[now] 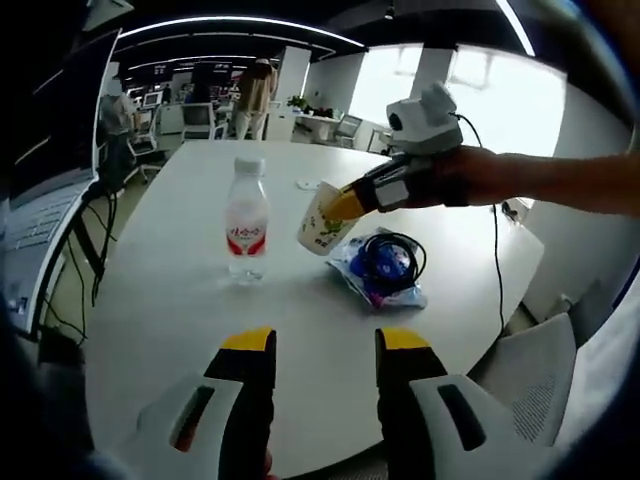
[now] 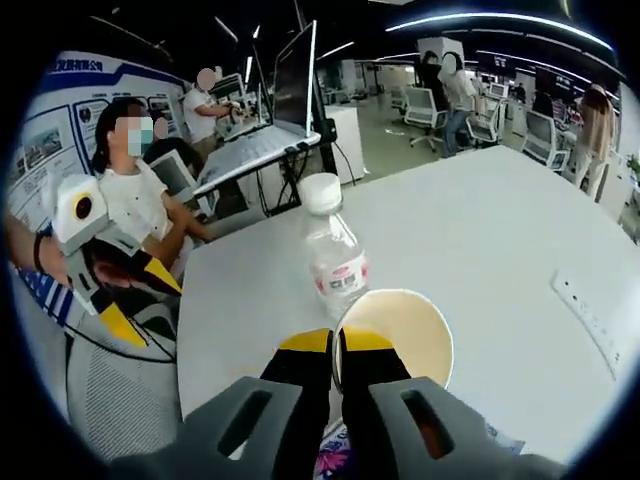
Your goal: Arrange the tabletop items into an orderly group along one side of the table until the central work area is clear of visible clutter.
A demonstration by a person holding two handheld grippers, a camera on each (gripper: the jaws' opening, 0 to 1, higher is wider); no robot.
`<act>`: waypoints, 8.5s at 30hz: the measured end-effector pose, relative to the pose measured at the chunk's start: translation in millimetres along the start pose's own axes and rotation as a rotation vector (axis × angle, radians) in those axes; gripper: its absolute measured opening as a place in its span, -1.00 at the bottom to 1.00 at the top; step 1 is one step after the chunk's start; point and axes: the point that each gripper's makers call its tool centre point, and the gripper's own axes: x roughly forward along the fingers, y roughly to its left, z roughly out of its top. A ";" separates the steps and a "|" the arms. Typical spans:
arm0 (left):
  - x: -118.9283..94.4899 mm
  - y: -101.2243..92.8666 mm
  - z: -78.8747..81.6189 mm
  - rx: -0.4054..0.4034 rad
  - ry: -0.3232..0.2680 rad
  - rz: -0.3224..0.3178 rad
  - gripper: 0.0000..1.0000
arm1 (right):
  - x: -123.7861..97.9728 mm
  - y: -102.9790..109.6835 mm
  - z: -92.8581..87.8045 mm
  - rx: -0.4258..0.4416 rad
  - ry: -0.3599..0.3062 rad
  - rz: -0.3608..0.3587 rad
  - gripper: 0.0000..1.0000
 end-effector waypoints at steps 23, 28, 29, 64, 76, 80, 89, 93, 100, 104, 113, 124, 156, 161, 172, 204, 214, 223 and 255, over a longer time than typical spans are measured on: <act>-6.1 1.6 -9.6 0.000 0.014 0.006 -0.23 | 45.9 -6.7 -22.9 -0.128 0.126 -0.014 -1.00; -8.9 2.2 -8.4 -0.003 0.011 0.007 -0.24 | 52.8 -4.3 -25.5 -0.182 0.160 -0.020 -1.00; -9.3 2.5 -8.5 -0.001 0.011 0.008 -0.24 | 54.6 -4.3 -25.9 -0.195 0.167 -0.021 -1.00; -9.9 3.2 -9.0 -0.010 0.011 0.011 -0.24 | 70.4 -5.1 -23.2 -0.289 0.218 -0.025 -0.93; -8.3 3.4 -10.4 -0.009 0.010 0.009 -0.24 | 68.4 -7.9 -21.6 -0.291 0.215 -0.031 -0.89; -7.7 3.2 -9.3 -0.006 0.007 0.008 -0.24 | 65.7 -6.4 -18.8 -0.288 0.210 -0.034 -0.89; -7.3 1.5 -8.1 -0.004 0.004 0.005 -0.24 | 56.5 -2.6 -12.0 -0.284 0.195 -0.040 -0.87; -6.3 -0.8 -7.4 0.000 0.003 0.002 -0.24 | 52.2 -3.1 -8.2 -0.273 0.182 -0.044 -0.86; -5.7 -3.4 -5.2 0.005 0.000 -0.003 -0.24 | 45.1 -4.4 -2.2 -0.255 0.158 -0.049 -0.85; -5.0 -4.8 -4.9 0.007 0.000 -0.005 -0.24 | 43.4 -3.5 -1.5 -0.244 0.151 -0.044 -0.85; -4.8 -7.1 -3.1 0.012 -0.003 -0.009 -0.24 | 36.1 1.4 3.3 -0.244 0.137 -0.046 -0.83; -4.8 -8.3 -1.8 0.016 -0.005 -0.011 -0.24 | 28.2 -6.9 10.3 -0.215 0.103 -0.058 -0.83; -2.7 -25.7 3.1 0.044 -0.008 -0.038 -0.25 | -17.0 -23.2 -2.6 -0.151 0.065 -0.123 -0.82; 0.0 -30.8 3.7 0.051 -0.004 -0.048 -0.25 | -29.4 -30.3 -10.8 -0.129 0.059 -0.150 -0.82; 4.1 -41.5 5.3 0.068 -0.001 -0.069 -0.25 | -62.5 -39.5 -30.1 -0.076 0.048 -0.207 -0.82; 38.4 -86.5 14.3 0.117 0.031 -0.143 -0.25 | -143.9 -50.1 -103.7 0.088 0.001 -0.328 -0.82; 53.3 -102.8 23.2 0.141 0.037 -0.174 -0.25 | -168.7 -61.8 -122.3 0.123 -0.012 -0.358 -0.82; 62.4 -106.3 24.3 0.142 0.046 -0.183 -0.24 | -180.0 -64.4 -143.3 0.172 -0.012 -0.377 -0.83; 67.8 -106.2 24.9 0.129 0.053 -0.179 -0.20 | -155.3 -71.3 -136.2 0.306 -0.067 -0.323 -0.67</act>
